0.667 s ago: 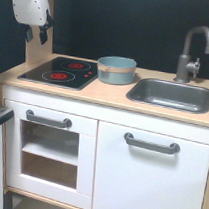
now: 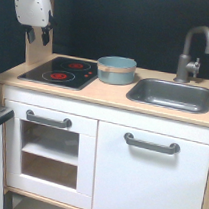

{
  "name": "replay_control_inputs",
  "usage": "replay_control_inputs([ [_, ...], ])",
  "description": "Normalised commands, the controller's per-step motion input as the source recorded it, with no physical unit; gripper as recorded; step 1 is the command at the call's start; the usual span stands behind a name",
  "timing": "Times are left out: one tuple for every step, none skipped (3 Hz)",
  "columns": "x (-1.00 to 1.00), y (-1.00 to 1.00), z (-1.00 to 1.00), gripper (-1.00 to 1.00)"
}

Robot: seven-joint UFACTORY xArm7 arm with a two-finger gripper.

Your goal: Place the pot in the sink

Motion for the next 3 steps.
replay_control_inputs([
  [0.48,0.02,-0.06,1.0],
  [0.68,0.08,-0.01,1.0],
  [0.8,0.17,0.04,1.0],
])
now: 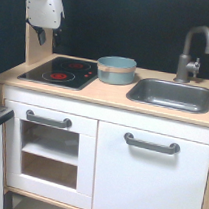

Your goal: Place the pot in the sink

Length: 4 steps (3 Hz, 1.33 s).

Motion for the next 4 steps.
replay_control_inputs([
  [0.79,0.25,0.06,1.0],
  [0.52,0.18,0.01,1.0],
  [0.19,0.08,0.04,1.0],
  [0.15,0.06,0.02,1.0],
])
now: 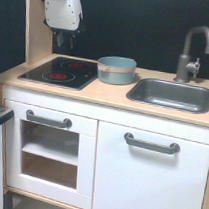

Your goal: Place the pot in the sink

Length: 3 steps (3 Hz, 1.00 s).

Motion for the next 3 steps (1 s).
replay_control_inputs([
  [0.09,0.03,0.02,1.0],
  [0.05,0.02,0.01,1.0],
  [0.03,-0.01,0.02,1.0],
])
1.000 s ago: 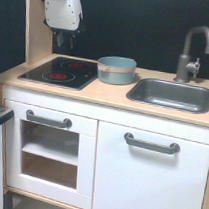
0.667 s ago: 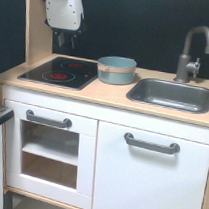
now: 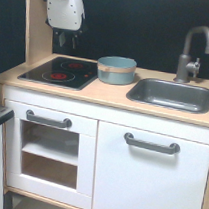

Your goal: Place the pot in the sink

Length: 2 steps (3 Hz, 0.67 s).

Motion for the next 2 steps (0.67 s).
replay_control_inputs([
  [0.02,-0.03,0.0,1.0],
  [0.02,-0.01,0.01,1.0],
])
